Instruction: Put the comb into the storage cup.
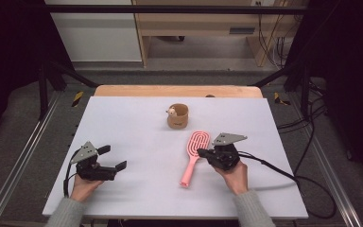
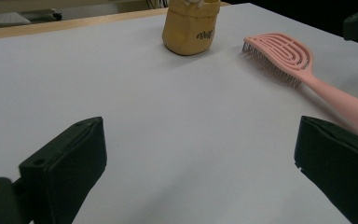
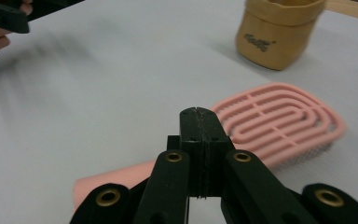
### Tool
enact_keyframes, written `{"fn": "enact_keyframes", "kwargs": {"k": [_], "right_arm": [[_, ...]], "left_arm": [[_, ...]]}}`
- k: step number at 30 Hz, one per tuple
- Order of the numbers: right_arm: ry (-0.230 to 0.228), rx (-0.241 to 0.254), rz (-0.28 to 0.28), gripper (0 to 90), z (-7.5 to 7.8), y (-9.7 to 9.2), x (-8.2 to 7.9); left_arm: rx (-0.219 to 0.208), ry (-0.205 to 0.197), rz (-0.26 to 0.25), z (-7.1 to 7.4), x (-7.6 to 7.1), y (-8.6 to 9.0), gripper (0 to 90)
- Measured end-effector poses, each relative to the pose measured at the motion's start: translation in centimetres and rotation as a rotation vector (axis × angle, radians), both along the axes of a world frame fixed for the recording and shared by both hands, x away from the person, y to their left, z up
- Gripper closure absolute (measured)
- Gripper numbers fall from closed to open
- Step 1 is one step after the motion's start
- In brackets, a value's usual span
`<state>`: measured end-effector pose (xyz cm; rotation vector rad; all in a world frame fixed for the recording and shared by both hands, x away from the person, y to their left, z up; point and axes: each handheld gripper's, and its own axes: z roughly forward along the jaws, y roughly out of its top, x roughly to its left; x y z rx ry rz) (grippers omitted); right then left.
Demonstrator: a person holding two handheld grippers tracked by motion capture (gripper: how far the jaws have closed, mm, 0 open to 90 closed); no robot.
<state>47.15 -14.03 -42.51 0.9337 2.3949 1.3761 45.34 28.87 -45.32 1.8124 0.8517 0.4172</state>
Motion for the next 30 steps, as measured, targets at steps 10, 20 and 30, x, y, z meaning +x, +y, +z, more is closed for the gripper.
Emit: {"fn": "enact_keyframes", "kwargs": {"k": [10, 20, 30], "right_arm": [[0.037, -0.031, 0.076, 90.0, -1.1, 3.1, -0.7], [0.075, -0.119, 0.129, 90.0, -2.8, 5.1, -0.9], [0.099, -0.193, 0.138, 90.0, -3.4, 5.1, -1.0]], "left_arm": [[0.001, 0.000, -0.002, 0.0, 0.0, 0.0, 2.3], [0.001, -0.001, -0.002, 0.0, 0.0, 0.0, 2.3], [0.001, -0.002, -0.003, 0.0, 0.0, 0.0, 2.3]]}}
